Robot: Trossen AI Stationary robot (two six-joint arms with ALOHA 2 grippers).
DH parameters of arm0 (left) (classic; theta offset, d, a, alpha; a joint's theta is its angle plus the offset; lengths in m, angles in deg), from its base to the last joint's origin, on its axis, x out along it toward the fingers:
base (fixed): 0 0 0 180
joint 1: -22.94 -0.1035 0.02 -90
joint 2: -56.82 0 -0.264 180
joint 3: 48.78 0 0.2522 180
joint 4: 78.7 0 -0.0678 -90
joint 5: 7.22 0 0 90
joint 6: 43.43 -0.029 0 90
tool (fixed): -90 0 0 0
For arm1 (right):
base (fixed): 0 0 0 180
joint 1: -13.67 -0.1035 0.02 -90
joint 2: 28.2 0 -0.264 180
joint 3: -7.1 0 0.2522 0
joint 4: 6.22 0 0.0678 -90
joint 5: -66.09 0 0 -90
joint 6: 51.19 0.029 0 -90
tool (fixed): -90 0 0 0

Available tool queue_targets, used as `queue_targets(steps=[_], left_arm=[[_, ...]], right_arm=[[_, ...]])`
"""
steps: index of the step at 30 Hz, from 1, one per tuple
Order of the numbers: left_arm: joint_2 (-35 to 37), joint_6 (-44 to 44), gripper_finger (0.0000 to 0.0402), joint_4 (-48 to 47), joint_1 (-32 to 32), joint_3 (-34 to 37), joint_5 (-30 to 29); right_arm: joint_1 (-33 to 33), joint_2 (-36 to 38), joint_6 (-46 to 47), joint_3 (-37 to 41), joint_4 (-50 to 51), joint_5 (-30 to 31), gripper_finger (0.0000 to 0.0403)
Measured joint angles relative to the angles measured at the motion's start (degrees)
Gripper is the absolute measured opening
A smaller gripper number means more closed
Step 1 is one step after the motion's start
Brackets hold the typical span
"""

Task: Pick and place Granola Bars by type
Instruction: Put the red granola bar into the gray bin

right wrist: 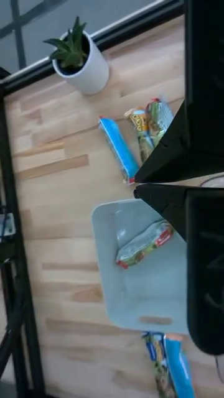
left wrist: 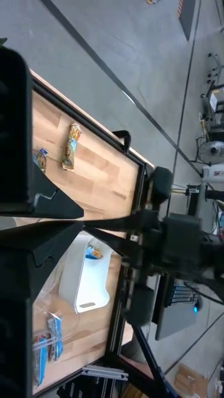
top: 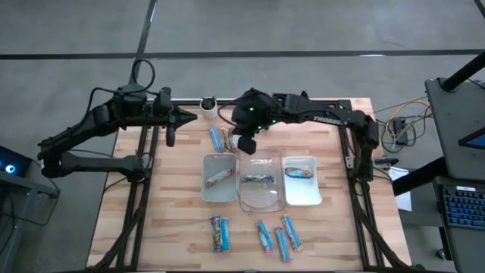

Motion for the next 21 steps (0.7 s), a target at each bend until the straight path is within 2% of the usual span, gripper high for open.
queue_targets(steps=[5, 10, 21], left_arm=[[0.2, 0.0, 0.0, 0.0, 0.0, 0.0, 0.0], [0.2, 0.0, 0.0, 0.1, 0.0, 0.0, 0.0], [0.2, -0.4, 0.0, 0.1, 0.0, 0.0, 0.0]], right_arm=[[0.0, 5.2, 0.6, 6.2, -6.5, 0.0, 0.0008], [0.6, 11.4, 5.0, 16.1, -15.1, 0.6, 0.0008], [1.7, 24.8, 14.0, 36.6, -24.0, 7.0, 0.0008]])
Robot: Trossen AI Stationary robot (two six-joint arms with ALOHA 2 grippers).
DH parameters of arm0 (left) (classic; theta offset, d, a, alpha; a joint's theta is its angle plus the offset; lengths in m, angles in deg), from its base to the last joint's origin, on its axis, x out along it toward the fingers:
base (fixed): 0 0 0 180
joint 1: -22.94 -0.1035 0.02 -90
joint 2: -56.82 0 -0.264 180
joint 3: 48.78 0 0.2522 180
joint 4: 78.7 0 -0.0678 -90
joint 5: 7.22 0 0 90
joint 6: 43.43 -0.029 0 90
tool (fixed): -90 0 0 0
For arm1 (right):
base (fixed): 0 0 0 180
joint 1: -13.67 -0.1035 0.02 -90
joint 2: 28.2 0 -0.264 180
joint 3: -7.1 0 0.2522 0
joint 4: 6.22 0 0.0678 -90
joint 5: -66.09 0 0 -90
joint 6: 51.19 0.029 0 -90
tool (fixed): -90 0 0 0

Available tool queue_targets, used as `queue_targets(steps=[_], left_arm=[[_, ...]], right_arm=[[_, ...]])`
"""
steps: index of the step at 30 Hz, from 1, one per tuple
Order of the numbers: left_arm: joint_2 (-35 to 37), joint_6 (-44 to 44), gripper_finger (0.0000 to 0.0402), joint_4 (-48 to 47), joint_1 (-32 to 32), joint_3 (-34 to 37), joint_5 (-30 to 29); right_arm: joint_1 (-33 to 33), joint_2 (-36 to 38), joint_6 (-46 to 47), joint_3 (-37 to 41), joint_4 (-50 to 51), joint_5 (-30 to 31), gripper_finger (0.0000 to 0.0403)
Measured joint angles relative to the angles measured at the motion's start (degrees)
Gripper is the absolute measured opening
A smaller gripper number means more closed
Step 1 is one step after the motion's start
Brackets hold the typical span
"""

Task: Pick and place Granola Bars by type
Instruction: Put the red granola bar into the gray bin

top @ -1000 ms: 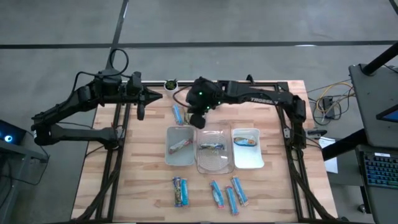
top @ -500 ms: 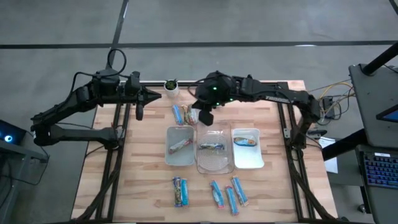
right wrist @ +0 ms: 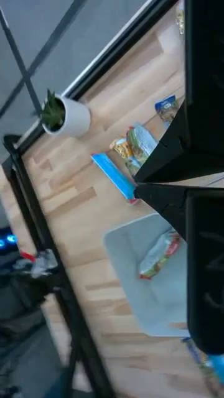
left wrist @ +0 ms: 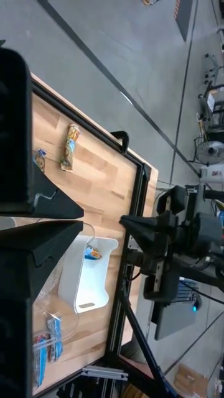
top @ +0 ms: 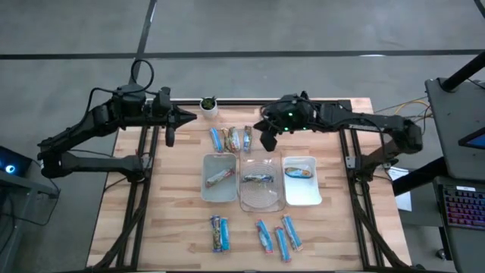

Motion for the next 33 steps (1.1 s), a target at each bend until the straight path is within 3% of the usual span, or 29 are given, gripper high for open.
queue_targets(steps=[13, 33], left_arm=[[-1.3, 0.0, 0.0, 0.0, 0.0, 0.0, 0.0], [-1.5, 1.4, 0.0, 3.0, -1.9, 0.0, 1.5]], right_arm=[[0.9, 7.8, 4.8, 11.7, -4.0, 3.9, 0.0008], [1.2, 7.6, 4.0, 10.8, -4.1, 3.7, 0.0008]])
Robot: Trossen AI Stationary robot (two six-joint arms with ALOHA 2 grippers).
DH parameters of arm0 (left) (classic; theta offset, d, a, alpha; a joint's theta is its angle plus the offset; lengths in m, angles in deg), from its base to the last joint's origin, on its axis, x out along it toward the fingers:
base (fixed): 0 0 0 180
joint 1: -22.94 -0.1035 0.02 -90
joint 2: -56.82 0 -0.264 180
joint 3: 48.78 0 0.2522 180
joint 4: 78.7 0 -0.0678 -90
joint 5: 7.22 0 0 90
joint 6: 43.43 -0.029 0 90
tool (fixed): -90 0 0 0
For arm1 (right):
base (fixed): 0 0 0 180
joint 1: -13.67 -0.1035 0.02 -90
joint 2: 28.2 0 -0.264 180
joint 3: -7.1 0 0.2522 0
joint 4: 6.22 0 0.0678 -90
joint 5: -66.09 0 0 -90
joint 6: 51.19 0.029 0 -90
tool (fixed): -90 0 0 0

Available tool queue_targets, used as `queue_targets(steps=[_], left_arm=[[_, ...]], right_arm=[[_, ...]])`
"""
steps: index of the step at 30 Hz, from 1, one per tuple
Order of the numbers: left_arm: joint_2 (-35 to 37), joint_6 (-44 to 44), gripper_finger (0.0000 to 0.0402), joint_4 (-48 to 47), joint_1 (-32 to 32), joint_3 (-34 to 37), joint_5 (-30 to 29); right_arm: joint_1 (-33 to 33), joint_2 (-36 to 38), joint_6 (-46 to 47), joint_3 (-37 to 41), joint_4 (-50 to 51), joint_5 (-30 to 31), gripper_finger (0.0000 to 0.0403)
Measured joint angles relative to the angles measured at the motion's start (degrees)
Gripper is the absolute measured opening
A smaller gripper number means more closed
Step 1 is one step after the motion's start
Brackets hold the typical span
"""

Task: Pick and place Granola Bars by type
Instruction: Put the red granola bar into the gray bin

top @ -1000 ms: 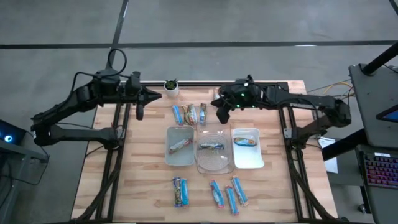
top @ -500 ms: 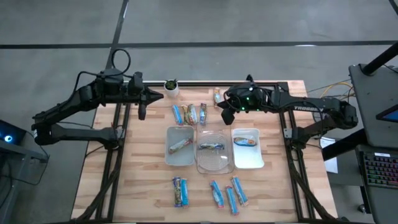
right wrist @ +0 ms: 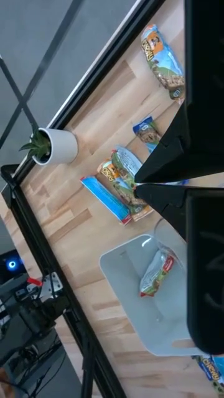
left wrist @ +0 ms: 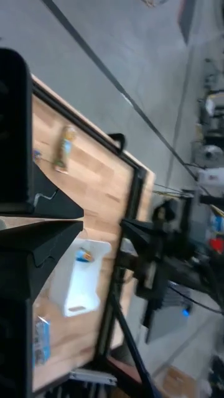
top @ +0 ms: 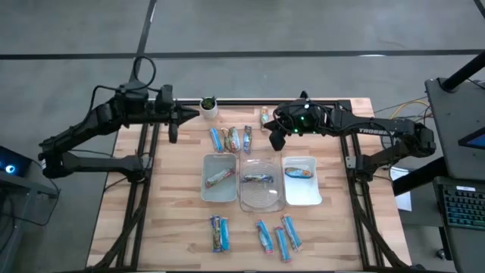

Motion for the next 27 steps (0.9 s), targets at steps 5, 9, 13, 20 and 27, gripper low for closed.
queue_targets(steps=[5, 9, 13, 20, 27], left_arm=[[0.2, -0.6, 0.0, 1.4, -1.2, 0.3, 1.9], [0.4, 0.8, 0.0, 3.8, -1.9, 2.8, 3.9], [0.9, 2.2, 0.0, 7.3, -2.0, 5.0, 5.3], [1.5, 2.2, 0.0, 7.2, -2.5, 6.6, 5.2], [3.1, 1.7, 0.0, 5.2, -3.1, 7.6, 5.1]], right_arm=[[0.0, 0.0, -0.2, 0.0, 0.0, 0.0, 0.0008], [0.0, 0.0, -0.4, 0.0, 0.1, 0.0, 0.0008], [0.0, 0.0, -0.4, 0.0, 0.1, 0.0, 0.0008], [0.0, 0.0, 0.1, 0.0, 0.1, 0.0, 0.0008], [0.4, -0.1, 0.3, -1.0, 0.0, 0.0, 0.0008]])
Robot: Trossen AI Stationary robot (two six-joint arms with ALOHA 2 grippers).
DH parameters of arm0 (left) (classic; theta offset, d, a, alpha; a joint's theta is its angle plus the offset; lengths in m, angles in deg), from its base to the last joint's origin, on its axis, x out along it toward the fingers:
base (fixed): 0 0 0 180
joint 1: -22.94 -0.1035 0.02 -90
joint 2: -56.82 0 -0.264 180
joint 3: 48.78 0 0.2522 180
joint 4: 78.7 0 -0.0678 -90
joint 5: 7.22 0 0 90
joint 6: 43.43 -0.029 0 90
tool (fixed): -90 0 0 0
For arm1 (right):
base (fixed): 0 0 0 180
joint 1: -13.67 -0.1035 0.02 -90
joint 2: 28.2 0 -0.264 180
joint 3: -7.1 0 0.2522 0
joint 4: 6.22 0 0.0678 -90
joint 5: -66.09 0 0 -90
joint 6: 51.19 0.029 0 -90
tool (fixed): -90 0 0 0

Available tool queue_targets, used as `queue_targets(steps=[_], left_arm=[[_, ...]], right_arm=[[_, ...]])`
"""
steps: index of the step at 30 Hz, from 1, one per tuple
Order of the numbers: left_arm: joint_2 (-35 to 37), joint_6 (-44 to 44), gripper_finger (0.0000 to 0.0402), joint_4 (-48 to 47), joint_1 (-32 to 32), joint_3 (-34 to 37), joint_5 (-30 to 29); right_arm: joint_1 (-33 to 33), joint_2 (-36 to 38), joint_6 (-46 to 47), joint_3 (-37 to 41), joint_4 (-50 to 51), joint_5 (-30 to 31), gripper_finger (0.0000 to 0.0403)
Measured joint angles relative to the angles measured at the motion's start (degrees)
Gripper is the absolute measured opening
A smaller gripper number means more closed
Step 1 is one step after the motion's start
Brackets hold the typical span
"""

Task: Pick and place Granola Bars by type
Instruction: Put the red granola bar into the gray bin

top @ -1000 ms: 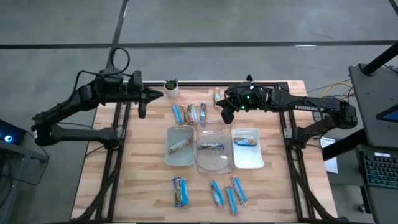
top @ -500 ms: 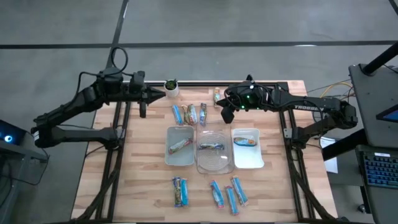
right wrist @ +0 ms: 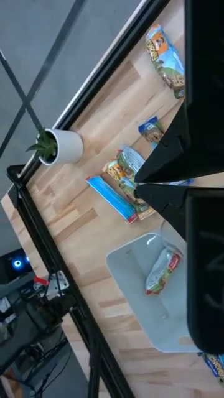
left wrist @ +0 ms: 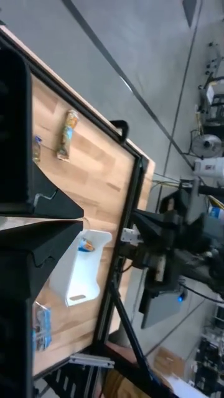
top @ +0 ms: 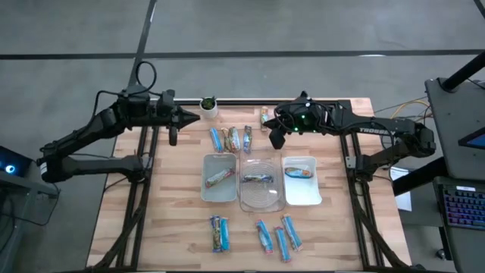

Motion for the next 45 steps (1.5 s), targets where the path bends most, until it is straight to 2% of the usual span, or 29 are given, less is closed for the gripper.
queue_targets(steps=[17, 22, 26, 29, 31, 41, 45], left_arm=[[3.4, 0.1, 0.0, -0.6, -1.8, 2.7, -0.6], [3.1, -1.0, 0.0, -0.8, -1.8, 2.7, -7.9], [3.1, -1.4, 0.0, -1.8, -1.8, 2.9, -9.7], [2.7, -3.1, 0.0, 1.9, -1.7, 4.4, -12.6], [2.3, -2.0, 0.0, 3.1, -1.7, 5.1, -14.5], [-2.0, 9.3, 0.0002, 3.7, -1.7, 5.0, -14.8], [-4.4, 9.3, 0.003, 4.2, -1.7, 2.1, -14.8]], right_arm=[[4.1, 0.0, 3.1, -0.5, -2.9, -0.1, 0.0008], [4.3, 0.0, 3.0, -0.5, -2.9, -0.1, 0.0008], [4.3, 0.0, 2.9, -0.5, -2.9, 0.0, 0.0008], [4.4, 0.0, 2.9, -0.5, -2.9, 0.0, 0.0008], [4.4, 0.0, 2.9, -0.5, -2.9, 0.0, 0.0008], [4.4, 0.0, 2.9, -0.5, -2.8, 0.0, 0.0008], [4.4, 0.0, 2.9, -0.5, -2.4, 0.0, 0.0008]])
